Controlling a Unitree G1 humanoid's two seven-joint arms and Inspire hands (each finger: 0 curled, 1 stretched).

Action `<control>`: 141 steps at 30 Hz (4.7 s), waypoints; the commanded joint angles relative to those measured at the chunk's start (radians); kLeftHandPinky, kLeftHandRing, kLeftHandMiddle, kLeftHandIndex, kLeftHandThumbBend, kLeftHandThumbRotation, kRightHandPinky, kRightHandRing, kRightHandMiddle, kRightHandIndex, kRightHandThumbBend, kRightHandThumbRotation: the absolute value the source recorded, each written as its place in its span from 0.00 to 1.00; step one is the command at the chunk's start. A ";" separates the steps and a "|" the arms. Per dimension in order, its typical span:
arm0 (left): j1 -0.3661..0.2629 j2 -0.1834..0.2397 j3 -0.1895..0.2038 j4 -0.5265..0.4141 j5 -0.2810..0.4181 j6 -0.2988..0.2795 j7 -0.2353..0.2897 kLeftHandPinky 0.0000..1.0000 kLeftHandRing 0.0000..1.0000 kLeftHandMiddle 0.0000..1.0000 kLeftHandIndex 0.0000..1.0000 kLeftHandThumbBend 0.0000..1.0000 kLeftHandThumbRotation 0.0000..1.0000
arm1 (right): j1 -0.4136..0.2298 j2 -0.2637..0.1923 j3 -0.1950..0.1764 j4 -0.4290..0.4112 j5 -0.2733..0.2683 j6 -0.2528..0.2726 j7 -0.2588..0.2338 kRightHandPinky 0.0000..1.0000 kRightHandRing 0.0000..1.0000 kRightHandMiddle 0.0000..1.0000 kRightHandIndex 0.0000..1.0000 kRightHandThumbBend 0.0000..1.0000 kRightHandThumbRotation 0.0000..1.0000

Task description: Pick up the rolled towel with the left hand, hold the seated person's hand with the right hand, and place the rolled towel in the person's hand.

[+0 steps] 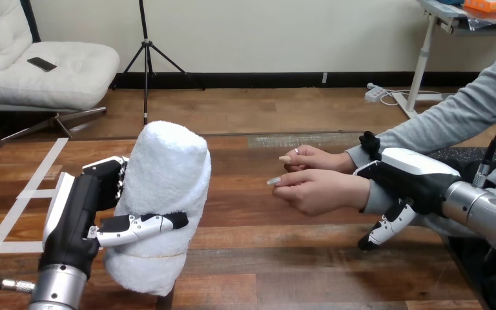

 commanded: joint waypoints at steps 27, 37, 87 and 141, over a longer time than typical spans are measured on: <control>-0.032 -0.001 0.036 -0.070 -0.017 -0.033 0.012 0.28 0.33 0.37 0.41 0.60 0.00 | -0.067 0.013 -0.017 -0.001 0.044 -0.050 -0.028 0.39 0.42 0.46 0.47 0.78 0.00; -0.030 -0.006 0.037 -0.073 -0.013 -0.031 0.013 0.28 0.33 0.37 0.41 0.59 0.00 | -0.066 0.012 -0.018 0.005 0.065 -0.067 -0.020 0.35 0.38 0.43 0.44 0.67 0.00; -0.022 -0.008 0.037 -0.075 -0.006 -0.043 0.012 0.28 0.33 0.37 0.41 0.59 0.00 | -0.050 0.011 -0.010 0.006 0.053 -0.099 -0.057 0.19 0.23 0.30 0.30 0.37 0.07; -0.203 -0.125 -0.021 0.217 -0.062 -0.220 -0.016 0.26 0.31 0.37 0.41 0.58 0.00 | -0.049 0.018 -0.027 0.002 0.096 -0.108 -0.043 0.17 0.21 0.28 0.30 0.38 0.10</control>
